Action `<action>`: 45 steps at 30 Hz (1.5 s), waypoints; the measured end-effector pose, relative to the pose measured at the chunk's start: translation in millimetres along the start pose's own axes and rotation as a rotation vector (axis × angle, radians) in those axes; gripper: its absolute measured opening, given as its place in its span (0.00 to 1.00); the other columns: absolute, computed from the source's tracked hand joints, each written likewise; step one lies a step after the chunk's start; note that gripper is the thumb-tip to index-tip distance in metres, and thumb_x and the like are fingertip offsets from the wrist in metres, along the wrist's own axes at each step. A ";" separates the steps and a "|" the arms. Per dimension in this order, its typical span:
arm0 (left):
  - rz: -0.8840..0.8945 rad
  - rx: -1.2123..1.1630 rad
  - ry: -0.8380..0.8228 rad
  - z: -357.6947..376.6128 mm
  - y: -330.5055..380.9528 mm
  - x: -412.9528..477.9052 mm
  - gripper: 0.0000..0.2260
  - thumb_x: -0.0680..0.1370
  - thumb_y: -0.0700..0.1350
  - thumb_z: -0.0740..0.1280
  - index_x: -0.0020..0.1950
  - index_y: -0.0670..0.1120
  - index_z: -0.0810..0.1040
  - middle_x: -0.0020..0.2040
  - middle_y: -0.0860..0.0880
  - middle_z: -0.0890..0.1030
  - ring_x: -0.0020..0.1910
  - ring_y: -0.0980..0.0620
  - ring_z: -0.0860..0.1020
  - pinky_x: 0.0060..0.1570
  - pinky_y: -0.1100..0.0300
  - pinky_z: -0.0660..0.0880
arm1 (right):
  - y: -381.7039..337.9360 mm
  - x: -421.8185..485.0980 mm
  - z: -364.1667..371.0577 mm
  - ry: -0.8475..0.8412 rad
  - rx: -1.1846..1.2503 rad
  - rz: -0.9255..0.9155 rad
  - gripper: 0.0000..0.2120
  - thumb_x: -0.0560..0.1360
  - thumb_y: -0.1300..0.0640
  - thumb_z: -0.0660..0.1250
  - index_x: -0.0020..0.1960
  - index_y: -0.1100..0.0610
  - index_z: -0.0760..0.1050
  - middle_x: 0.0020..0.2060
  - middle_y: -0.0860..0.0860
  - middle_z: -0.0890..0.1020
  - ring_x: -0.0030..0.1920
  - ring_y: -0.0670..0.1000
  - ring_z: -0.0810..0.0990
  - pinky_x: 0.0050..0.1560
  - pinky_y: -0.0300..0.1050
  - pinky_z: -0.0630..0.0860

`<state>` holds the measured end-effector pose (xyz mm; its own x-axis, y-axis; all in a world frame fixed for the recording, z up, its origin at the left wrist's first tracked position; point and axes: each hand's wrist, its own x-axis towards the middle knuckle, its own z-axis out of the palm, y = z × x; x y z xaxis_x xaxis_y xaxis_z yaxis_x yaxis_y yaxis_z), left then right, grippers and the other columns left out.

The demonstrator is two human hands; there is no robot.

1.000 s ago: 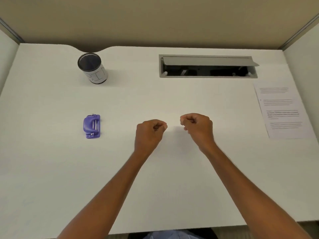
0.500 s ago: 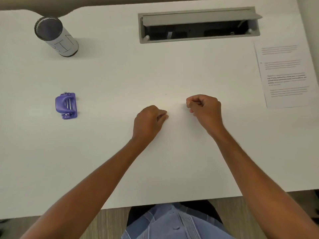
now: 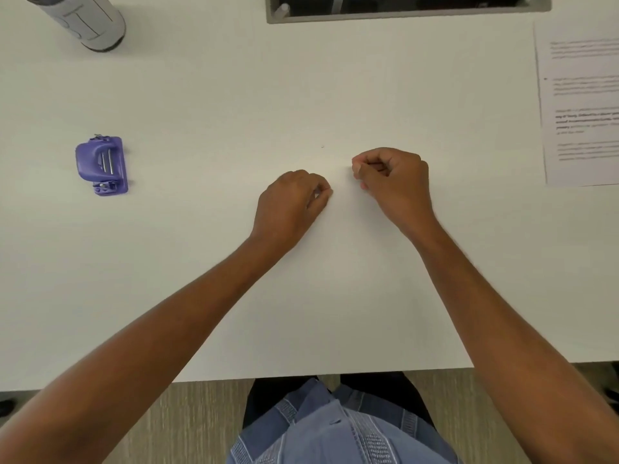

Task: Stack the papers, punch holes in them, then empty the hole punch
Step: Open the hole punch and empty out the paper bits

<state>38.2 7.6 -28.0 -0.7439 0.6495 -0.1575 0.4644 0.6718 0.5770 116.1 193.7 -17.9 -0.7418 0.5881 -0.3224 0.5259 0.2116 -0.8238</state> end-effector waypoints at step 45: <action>-0.166 -0.217 0.072 2.4 -18.9 3.3 0.06 0.85 0.48 0.71 0.52 0.48 0.86 0.40 0.54 0.79 0.40 0.54 0.75 0.43 0.60 0.71 | -64.5 66.7 50.0 -0.309 -1.093 -0.515 0.05 0.78 0.66 0.63 0.46 0.65 0.76 0.42 0.58 0.76 0.39 0.60 0.72 0.38 0.50 0.65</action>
<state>28.1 -2.1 -41.3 -0.8372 0.5046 -0.2111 0.2255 0.6700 0.7073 11.9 180.2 -9.6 -0.9530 0.0676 -0.2953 0.1059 0.9876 -0.1157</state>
